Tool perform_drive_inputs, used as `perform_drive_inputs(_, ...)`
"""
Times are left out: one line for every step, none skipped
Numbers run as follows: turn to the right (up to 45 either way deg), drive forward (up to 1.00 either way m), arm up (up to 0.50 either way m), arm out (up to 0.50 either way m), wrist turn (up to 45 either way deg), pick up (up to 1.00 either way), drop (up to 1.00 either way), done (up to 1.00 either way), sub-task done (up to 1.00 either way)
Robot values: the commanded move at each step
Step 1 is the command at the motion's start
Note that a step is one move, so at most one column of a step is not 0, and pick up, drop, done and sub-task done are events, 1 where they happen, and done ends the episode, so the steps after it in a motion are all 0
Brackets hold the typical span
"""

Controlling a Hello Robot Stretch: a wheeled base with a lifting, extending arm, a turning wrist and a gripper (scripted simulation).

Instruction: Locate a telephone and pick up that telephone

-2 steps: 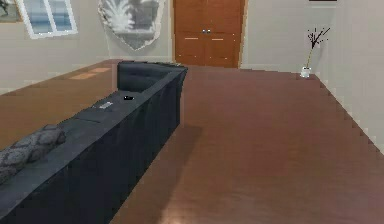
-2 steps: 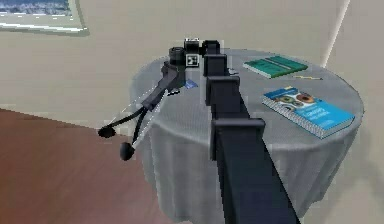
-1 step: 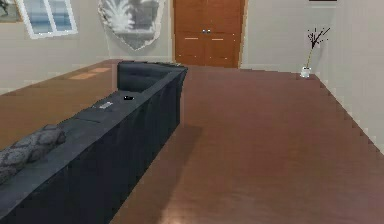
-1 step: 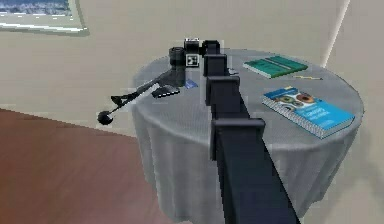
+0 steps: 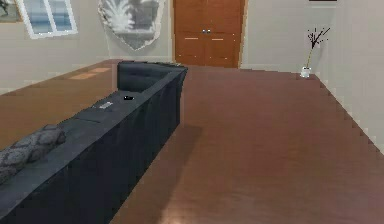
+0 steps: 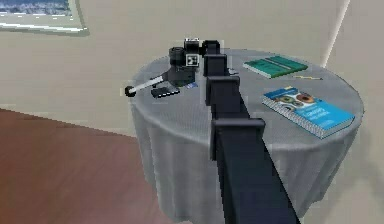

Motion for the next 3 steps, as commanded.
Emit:
perform_drive_inputs(0.0,0.00,0.00,0.00,12.0,0.00,0.00,0.00,0.00)
perform_drive_inputs(0.0,0.00,0.00,0.00,0.0,1.00,0.00,0.00,0.00)
perform_drive_inputs(0.0,0.00,0.00,0.00,0.0,0.00,0.00,1.00,0.00)
